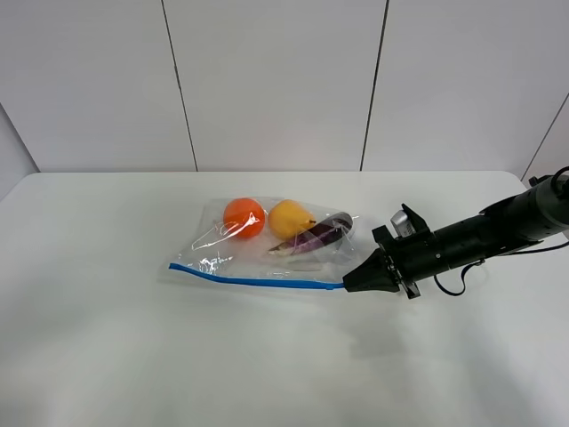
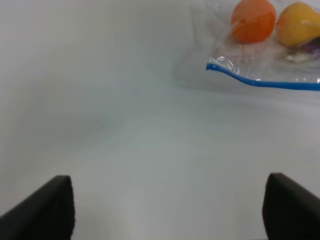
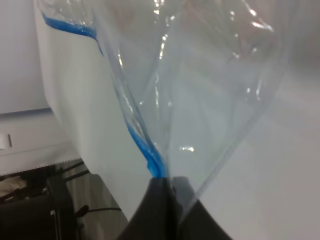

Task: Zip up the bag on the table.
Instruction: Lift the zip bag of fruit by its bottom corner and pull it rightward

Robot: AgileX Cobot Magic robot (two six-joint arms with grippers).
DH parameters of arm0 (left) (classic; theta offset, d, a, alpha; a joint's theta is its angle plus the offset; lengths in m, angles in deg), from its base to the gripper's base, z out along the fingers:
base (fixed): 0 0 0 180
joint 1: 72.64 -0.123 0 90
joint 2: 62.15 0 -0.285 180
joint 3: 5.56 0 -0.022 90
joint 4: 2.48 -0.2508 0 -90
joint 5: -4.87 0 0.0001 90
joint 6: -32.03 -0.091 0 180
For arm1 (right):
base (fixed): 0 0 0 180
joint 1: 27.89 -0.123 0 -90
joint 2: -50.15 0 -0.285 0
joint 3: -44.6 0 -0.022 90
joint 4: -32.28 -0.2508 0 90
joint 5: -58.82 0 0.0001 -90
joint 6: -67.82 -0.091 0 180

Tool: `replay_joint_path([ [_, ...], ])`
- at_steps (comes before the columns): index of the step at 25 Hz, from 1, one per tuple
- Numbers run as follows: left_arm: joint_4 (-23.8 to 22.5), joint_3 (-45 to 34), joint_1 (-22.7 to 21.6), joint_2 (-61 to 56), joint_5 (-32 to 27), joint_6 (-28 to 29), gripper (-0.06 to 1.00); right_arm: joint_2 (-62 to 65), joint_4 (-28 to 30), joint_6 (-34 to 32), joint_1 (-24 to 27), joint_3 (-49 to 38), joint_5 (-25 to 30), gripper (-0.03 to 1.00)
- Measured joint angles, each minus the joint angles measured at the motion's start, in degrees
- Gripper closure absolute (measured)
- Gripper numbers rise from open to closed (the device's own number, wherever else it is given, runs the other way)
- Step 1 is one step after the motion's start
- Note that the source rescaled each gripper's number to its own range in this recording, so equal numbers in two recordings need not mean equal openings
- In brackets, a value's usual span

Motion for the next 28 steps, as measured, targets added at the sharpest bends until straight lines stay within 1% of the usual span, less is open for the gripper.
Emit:
replay_joint_path([
  [4,0.0,0.0,0.0,0.0,0.0,0.0,-0.06,0.0,-0.38,0.0,0.0,0.0,2.23,0.97],
  [8,0.0,0.0,0.0,0.0,0.0,0.0,-0.06,0.0,-0.38,0.0,0.0,0.0,3.07,0.97],
  [12,0.0,0.0,0.0,0.0,0.0,0.0,-0.06,0.0,-1.56,0.05,0.0,0.0,5.79,0.97],
  [19,0.0,0.0,0.0,0.0,0.0,0.0,-0.06,2.28,-4.42,0.09,0.0,0.0,5.97,0.97],
  [28,0.0,0.0,0.0,0.0,0.0,0.0,-0.06,6.6,-4.84,-0.19,0.0,0.0,6.01,0.97],
])
